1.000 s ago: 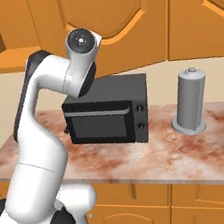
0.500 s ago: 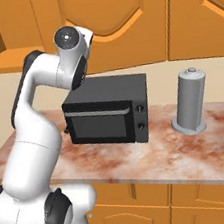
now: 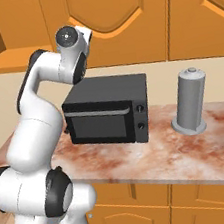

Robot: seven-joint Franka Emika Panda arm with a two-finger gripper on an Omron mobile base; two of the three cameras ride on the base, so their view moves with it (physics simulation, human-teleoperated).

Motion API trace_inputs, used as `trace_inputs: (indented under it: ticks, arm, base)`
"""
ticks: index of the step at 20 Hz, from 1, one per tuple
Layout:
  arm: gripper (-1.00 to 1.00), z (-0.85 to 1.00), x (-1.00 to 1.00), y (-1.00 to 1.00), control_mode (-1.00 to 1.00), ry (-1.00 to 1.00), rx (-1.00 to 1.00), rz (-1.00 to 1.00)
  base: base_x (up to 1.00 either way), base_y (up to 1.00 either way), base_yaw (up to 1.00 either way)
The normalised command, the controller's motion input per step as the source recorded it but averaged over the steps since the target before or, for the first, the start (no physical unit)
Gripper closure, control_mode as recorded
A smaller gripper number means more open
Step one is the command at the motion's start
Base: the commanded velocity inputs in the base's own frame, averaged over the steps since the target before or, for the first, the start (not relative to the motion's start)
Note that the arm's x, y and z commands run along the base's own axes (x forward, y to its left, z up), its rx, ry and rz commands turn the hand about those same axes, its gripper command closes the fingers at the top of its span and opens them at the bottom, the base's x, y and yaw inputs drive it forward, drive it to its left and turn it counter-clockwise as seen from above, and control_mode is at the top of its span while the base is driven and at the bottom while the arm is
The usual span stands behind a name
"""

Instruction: Close all open cabinet doors.

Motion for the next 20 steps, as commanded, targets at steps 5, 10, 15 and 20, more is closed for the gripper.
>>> trace_inputs:
  ticks: [5, 10, 15, 20]
  arm:
    - [-1.00, -0.30, 0.57, 0.01, -1.00, 0.00, -0.05, 0.00]
    - [-1.00, -0.30, 0.44, 0.01, -1.00, 0.01, -0.04, 0.00]
    - [-1.00, -0.45, -0.15, 0.20, -1.00, 0.00, -0.09, 0.00]
    - [-1.00, -0.32, -0.88, 0.39, -1.00, -0.06, -0.13, 0.00]
  base:
    - [0.00, 0.00, 0.00]
    - [0.00, 0.00, 0.00]
    - [0.00, 0.00, 0.00]
    - [0.00, 0.00, 0.00]
